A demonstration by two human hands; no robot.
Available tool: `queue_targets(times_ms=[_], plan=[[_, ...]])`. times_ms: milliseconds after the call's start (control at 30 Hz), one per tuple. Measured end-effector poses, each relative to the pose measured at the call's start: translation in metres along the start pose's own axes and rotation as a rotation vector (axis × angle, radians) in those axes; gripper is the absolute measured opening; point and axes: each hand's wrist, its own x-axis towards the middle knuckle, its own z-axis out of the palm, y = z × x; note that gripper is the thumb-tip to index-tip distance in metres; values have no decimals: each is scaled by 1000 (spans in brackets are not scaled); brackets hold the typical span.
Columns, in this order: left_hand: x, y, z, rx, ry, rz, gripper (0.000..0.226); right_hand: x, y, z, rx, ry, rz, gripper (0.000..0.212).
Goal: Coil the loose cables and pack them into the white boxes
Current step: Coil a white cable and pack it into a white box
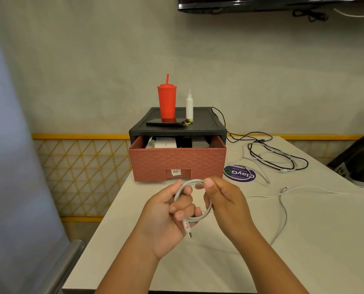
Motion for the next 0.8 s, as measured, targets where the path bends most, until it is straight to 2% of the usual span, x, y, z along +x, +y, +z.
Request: queue_targets(times_ms=[100,233,300,433,500,600,733,800], plan=[[2,1,-6,-167,-44,48,33,-1,5,-6,-33,-55,62,34],[3,6,-11,-229,-56,165,45,-6,10,-16,-408,-212,73,22],[4,6,-12,-215,-65,230,43,-9,11,-20,-595,-276,26,22],[8,6,-15,-168,-140,319,24,-14,4,-19,-781,-429,-43,17],[12,3,-16,-57,-99,380,19,-16,2,-16,-829,-504,-47,16],[15,-3,-19,218,9,459,32,-17,0,-13,-835,-536,-114,18],[17,-13,-25,800,59,515,23,-10,4,-14,-824,-414,-307,26],[18,-18,-27,1006,26,537,26,-3,12,-15,-811,-356,-434,20]])
